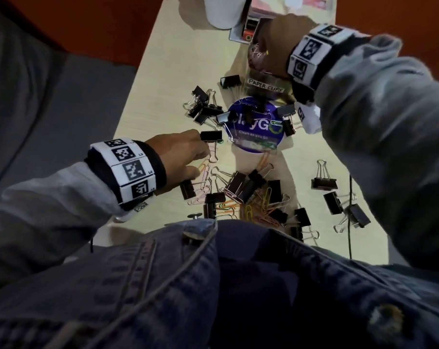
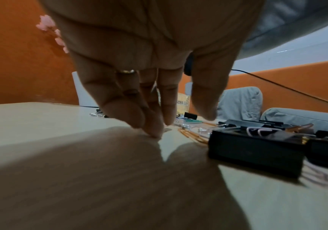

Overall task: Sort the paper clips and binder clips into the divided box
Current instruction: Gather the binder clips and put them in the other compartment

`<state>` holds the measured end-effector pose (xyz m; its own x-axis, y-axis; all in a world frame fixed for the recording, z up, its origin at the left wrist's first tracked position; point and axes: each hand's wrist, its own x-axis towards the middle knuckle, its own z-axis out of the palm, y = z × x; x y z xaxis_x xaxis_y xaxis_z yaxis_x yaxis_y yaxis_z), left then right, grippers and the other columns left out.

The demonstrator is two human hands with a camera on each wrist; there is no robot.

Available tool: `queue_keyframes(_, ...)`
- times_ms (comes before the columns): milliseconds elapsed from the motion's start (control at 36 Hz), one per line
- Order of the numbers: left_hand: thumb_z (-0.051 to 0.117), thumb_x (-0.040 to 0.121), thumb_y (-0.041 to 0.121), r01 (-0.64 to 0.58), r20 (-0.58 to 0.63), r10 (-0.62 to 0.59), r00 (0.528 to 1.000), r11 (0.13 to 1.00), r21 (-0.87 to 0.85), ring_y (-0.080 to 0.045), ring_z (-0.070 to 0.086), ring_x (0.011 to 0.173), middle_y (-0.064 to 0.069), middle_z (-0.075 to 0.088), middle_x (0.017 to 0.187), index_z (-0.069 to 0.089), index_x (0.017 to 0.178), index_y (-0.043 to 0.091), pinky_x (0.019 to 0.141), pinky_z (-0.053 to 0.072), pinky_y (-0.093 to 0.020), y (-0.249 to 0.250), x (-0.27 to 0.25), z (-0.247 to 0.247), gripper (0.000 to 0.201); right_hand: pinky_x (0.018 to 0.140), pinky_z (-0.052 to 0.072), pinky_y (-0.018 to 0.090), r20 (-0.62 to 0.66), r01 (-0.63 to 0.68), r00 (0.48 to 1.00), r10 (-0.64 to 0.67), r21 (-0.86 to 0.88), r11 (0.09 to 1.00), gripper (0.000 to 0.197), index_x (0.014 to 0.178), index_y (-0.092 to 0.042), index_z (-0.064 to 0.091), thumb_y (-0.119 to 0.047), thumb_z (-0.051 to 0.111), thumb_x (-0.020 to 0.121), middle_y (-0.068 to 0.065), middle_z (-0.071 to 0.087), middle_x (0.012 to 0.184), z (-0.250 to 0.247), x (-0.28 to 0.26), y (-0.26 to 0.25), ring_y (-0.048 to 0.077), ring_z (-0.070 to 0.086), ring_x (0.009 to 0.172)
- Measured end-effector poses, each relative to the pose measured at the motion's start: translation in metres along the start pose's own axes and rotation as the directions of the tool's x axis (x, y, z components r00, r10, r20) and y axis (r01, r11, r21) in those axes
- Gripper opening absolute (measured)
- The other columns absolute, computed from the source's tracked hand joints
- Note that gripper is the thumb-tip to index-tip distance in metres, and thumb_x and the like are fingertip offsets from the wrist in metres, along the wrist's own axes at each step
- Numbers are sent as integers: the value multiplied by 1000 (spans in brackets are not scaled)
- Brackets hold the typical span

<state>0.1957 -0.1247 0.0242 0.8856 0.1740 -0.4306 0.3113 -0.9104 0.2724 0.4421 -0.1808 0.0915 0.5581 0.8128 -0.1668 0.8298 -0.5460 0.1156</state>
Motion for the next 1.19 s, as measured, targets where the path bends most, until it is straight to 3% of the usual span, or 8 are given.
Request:
queue_keyframes(139, 66, 78, 52, 52, -10, -52, 999, 999, 0, -14, 46, 83, 11, 39, 102, 47, 123, 26, 70, 38, -28, -4, -6, 4, 56, 76, 50, 42, -116, 55, 992, -56, -8, 998, 24, 106, -11, 66, -24, 59, 86, 18, 66, 101, 2, -44, -6, 37, 63, 90)
queue_keyframes(222, 67, 78, 50, 45, 1, -45, 999, 999, 16, -17, 49, 86, 5, 44, 118, 43, 127, 27, 72, 41, -28, 1, -2, 5, 59, 73, 49, 37, 72, 183, 980, -184, 29, 983, 21, 102, -19, 70, -25, 62, 83, 14, 69, 100, 20, -90, -7, 35, 63, 91)
queue_keyframes(361, 64, 85, 38, -28, 44, 25, 999, 996, 83, -22, 52, 90, 0, 43, 120, 45, 126, 25, 71, 41, -29, 20, 9, 2, 46, 89, 49, 36, 349, 366, 859, -374, 91, 926, 41, 129, -34, 56, -22, 52, 90, -7, 38, 148, 66, -139, 2, 21, 52, 122)
queue_keyframes(611, 60, 76, 64, -211, -3, 215, 977, 960, 183, -18, 47, 110, 2, 36, 128, 29, 141, 28, 79, 42, -30, 44, 6, 10, 80, 88, 48, 37, 340, 212, 911, -232, 94, 973, 75, 147, -28, 27, -44, 63, 83, 3, 20, 154, 84, -183, 15, 30, 52, 121)
queue_keyframes(805, 65, 78, 53, -171, 52, 163, 985, 957, 236, -21, 51, 82, -3, 38, 121, 39, 129, 29, 68, 44, -32, 77, 32, 11, 62, 83, 52, 39, 248, 213, 942, -227, 83, 974, 51, 139, -35, 45, -32, 56, 89, 2, 44, 140, 92, -182, 0, 30, 57, 112)
queue_keyframes(944, 68, 79, 46, -144, 0, 147, 989, 970, 196, -26, 55, 97, -6, 46, 120, 40, 130, 28, 72, 42, -32, 73, 52, 1, 61, 76, 47, 35, 204, 122, 970, -135, 78, 989, 48, 134, -31, 50, -29, 58, 87, 4, 52, 126, 90, -163, 8, 30, 60, 107)
queue_keyframes(1111, 64, 80, 50, -98, -105, 118, 987, 978, 182, -32, 54, 107, -9, 43, 130, 42, 132, 24, 80, 45, -37, 63, 53, -13, 62, 88, 45, 37, 176, -19, 984, -11, 171, 985, 53, 138, -28, 46, -27, 58, 87, 5, 46, 137, 87, -162, 13, 31, 54, 116)
queue_keyframes(1194, 66, 79, 49, -115, -82, 131, 988, 978, 175, -28, 53, 109, -6, 41, 132, 42, 133, 24, 82, 45, -36, 63, 32, -15, 65, 75, 47, 38, 150, 50, 986, -65, 98, 994, 50, 134, -24, 50, -37, 59, 86, 7, 50, 129, 77, -189, 8, 34, 59, 106)
